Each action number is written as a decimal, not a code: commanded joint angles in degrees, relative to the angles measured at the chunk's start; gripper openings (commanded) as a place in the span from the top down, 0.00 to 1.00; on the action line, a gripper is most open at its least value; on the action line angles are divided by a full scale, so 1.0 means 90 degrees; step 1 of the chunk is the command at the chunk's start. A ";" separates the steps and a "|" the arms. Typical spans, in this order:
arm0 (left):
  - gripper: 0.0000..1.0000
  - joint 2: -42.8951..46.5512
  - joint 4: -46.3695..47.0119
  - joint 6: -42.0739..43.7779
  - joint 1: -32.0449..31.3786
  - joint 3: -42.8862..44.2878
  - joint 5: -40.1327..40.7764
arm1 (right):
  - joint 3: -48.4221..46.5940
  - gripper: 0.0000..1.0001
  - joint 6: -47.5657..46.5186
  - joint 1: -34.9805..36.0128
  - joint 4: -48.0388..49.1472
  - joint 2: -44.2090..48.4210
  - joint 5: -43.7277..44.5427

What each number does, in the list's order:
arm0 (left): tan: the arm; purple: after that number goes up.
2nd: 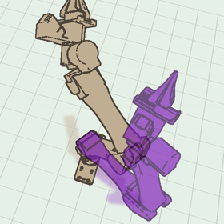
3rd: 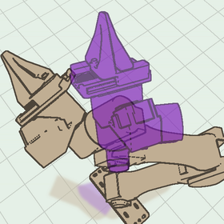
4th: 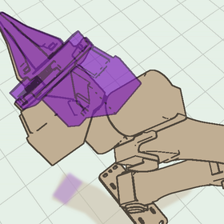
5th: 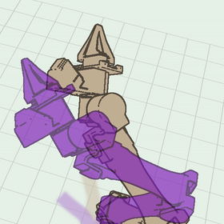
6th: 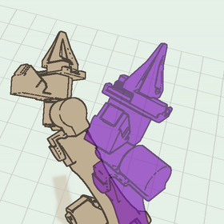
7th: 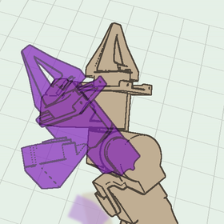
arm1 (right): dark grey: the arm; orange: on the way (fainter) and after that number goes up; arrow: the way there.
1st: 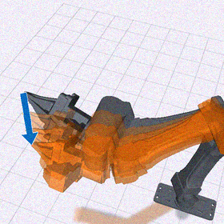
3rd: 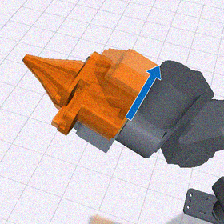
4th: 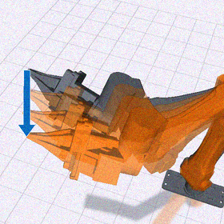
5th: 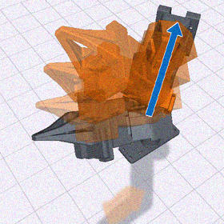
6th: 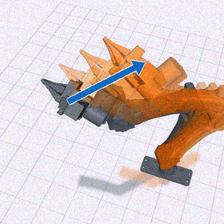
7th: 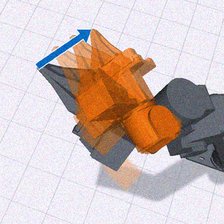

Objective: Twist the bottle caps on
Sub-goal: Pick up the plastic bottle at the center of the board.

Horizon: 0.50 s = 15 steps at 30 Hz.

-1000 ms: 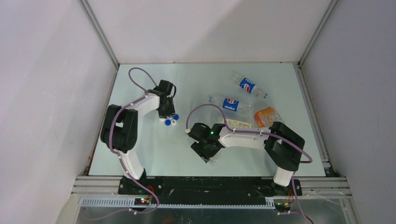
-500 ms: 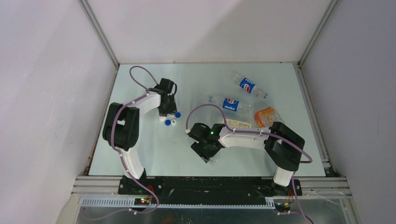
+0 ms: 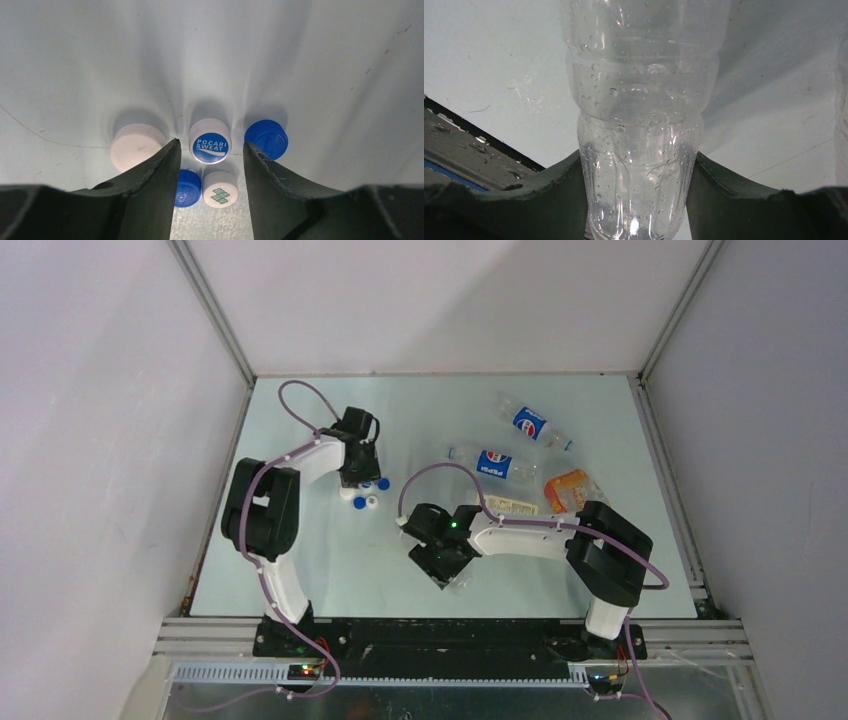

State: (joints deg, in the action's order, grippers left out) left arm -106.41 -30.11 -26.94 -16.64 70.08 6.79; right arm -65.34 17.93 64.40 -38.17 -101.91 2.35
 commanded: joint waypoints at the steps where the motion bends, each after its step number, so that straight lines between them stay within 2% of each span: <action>1: 0.47 -0.0175 0.0047 0.0001 -0.0026 0.0209 -0.0070 | 0.0048 0.54 -0.0078 0.0063 0.0052 0.0021 -0.0037; 15: 0.55 -0.0254 0.0052 0.0048 -0.0026 0.0185 -0.0013 | 0.0043 0.54 -0.0050 0.0061 0.0130 -0.0024 -0.0061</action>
State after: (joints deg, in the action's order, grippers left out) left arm -107.85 -30.09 -26.94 -16.64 70.35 6.85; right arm -65.34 17.96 64.45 -38.09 -101.93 2.33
